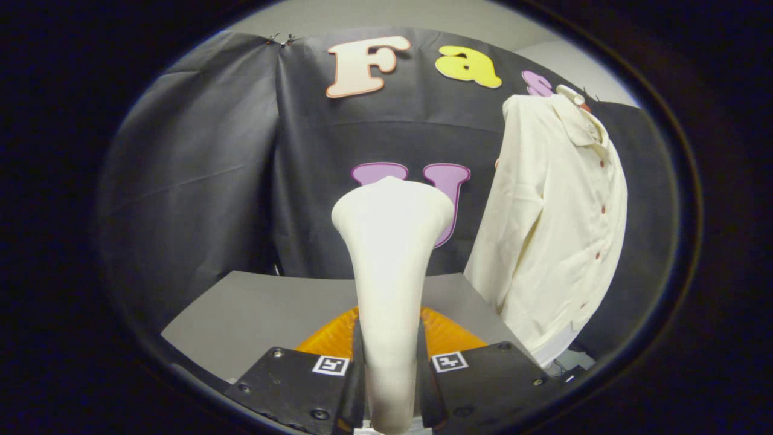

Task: Iron the clothes twice with a garment steamer, once on the left side and once on the right side.

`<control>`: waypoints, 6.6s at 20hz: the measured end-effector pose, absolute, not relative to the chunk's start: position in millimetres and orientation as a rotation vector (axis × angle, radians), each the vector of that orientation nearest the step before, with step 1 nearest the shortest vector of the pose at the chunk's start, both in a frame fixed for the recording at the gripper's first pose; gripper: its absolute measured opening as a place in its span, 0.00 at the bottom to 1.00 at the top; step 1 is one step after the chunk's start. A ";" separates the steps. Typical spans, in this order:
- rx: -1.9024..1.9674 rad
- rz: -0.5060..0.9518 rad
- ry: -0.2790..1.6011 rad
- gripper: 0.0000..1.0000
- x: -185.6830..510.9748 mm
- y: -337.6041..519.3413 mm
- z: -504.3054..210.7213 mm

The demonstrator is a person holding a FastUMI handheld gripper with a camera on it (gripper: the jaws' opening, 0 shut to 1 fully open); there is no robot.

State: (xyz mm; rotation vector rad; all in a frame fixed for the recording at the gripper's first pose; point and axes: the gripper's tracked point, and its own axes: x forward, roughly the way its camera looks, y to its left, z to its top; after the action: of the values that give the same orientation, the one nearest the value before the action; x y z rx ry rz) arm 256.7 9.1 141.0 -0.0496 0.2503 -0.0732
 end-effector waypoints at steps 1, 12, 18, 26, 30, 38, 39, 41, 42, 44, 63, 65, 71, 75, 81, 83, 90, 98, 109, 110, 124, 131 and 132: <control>-0.053 -0.083 0.234 0.36 251.3 2.3 149.8; -0.088 -0.255 0.096 0.35 240.2 -160.7 243.2; -0.126 -0.273 0.102 0.35 269.1 -238.9 241.4; -0.024 -0.197 0.089 0.35 283.6 -268.1 199.0; 0.039 -0.185 0.104 0.35 279.5 -273.4 170.6; 0.029 -0.158 0.127 0.36 269.7 -262.5 115.9; 0.026 -0.155 0.130 0.36 268.9 -262.0 108.2; 0.013 -0.150 0.142 0.36 265.8 -259.9 94.0; 0.009 -0.146 0.145 0.36 263.8 -258.8 87.0; 0.001 -0.146 0.153 0.36 261.1 -257.8 73.8; 0.008 -0.139 0.235 0.36 226.0 -251.0 -108.4; 0.010 -0.141 0.260 0.36 219.4 -252.2 -133.1; 0.030 -0.145 0.273 0.36 209.0 -254.0 -175.7; 0.015 -0.152 0.315 0.36 192.7 -255.7 -197.9; -0.036 -0.155 0.385 0.36 177.9 -246.8 -191.9; -0.045 -0.136 0.399 0.36 174.5 -237.9 -180.6; -0.054 -0.127 0.310 0.36 156.2 -234.2 -86.8; -0.038 -0.144 0.197 0.36 159.3 -278.1 40.7; -0.027 -0.271 0.043 0.35 213.1 -417.8 212.1; -0.038 -0.267 0.061 0.35 221.8 -429.0 213.7; 0.026 -0.210 0.066 0.35 287.4 -481.3 163.5; 0.016 -0.220 0.077 0.36 286.7 -484.1 124.2; 0.001 -0.222 0.086 0.36 286.6 -486.2 115.3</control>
State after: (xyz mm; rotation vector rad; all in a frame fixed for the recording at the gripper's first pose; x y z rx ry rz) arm 286.6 -486.2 115.3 0.0012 0.0860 -0.2220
